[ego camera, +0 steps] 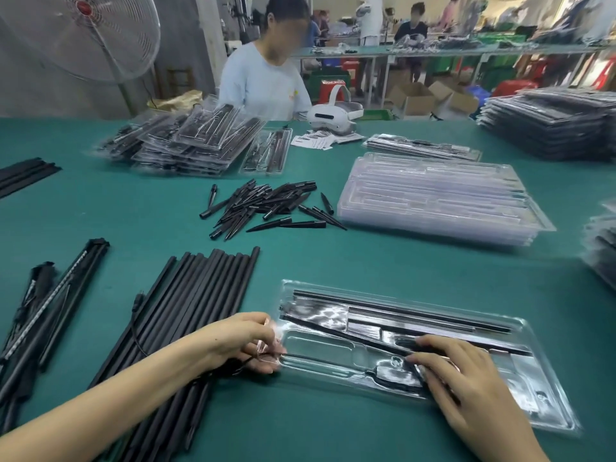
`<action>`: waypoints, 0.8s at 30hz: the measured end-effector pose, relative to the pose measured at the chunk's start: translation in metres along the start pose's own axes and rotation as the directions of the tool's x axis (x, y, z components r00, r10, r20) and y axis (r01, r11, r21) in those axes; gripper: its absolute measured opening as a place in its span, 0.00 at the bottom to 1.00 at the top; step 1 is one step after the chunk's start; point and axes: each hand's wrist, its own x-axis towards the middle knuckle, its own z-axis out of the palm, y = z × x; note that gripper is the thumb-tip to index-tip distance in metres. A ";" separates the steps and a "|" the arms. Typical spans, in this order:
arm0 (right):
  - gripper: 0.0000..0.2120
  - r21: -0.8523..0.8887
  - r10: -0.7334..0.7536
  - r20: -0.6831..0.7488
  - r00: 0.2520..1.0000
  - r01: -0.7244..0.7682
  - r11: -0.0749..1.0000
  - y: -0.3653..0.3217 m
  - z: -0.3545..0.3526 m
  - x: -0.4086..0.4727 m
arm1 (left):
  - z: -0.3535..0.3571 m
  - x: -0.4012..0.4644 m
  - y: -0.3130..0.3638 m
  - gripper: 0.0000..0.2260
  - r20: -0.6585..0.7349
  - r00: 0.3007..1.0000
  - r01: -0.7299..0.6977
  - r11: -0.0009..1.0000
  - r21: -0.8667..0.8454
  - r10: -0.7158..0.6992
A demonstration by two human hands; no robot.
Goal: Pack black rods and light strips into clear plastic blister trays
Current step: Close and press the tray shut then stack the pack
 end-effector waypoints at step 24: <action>0.23 -0.006 -0.008 -0.021 1.000 0.008 1.000 0.000 0.002 -0.001 | -0.016 0.003 0.000 0.11 0.162 0.982 -0.132 0.964 0.233 0.095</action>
